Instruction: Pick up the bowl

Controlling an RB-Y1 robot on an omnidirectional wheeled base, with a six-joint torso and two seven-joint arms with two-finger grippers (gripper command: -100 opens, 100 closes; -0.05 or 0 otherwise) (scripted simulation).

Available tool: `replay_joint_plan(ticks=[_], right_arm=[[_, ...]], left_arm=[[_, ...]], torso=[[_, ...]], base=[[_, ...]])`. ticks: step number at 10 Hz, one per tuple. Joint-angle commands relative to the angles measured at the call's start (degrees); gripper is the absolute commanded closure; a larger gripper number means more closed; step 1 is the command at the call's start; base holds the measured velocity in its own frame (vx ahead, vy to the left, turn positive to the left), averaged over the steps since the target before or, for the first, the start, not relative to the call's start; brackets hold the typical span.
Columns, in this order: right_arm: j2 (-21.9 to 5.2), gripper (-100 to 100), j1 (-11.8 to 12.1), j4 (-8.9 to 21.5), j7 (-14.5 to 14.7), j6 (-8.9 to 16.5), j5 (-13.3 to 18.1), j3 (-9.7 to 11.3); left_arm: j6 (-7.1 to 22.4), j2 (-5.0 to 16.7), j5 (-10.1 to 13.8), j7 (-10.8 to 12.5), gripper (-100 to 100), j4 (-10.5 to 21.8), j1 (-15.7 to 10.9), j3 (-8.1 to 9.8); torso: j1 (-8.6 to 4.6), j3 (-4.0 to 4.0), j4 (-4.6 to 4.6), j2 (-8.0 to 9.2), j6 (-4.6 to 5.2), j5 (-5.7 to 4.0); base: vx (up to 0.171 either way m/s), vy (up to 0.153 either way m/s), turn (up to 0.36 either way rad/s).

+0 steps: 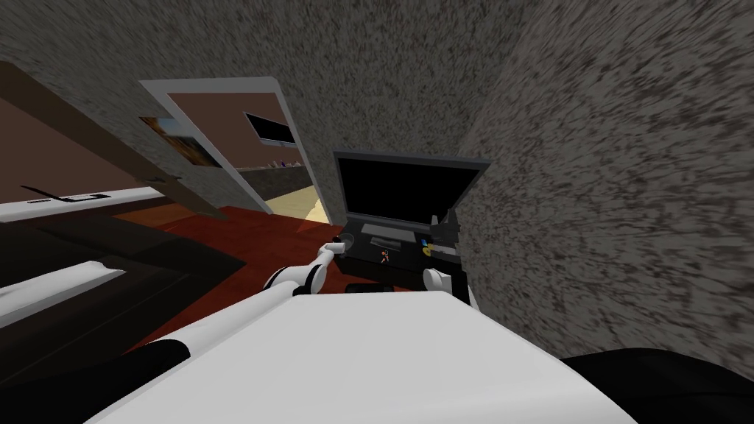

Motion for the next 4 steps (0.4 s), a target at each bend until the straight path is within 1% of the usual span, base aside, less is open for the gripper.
replay_joint_plan(ticks=[1, 2, 3, 4], right_arm=[[0.00, 0, 0.00, 0.00, 0.00, 0.00, 0.00, 0.00], [0.00, 0, 0.00, 0.00, 0.00, 0.00, 0.00, 0.00], [0.00, 0, 0.00, 0.00, 0.00, 0.00, 0.00, 0.00], [0.00, 0, 0.00, 0.00, 0.00, 0.00, 0.00, 0.00]], left_arm=[[1.95, 0.15, -0.29, 0.68, 100, -0.24, -1.56, 0.39], [2.79, 0.19, -0.42, 0.86, 100, -0.53, -2.11, 0.49], [2.08, 0.13, -0.39, 0.70, 100, -0.52, -1.58, 0.37], [2.28, 0.15, -0.40, 0.76, 0, -0.57, -1.68, 0.39]], torso=[[0.00, 0.00, 0.00, 0.00, 0.00, 0.00], [-0.05, 0.02, 0.04, 0.00, -0.01, -0.03], [-0.08, 0.06, 0.04, 0.09, 0.01, -0.02], [-0.04, 0.05, 0.03, 0.08, 0.01, -0.01]], base=[[-0.007, -0.016, 0.090], [-0.032, -0.024, 0.034], [-0.015, -0.010, -0.001], [0.000, 0.000, 0.000]])
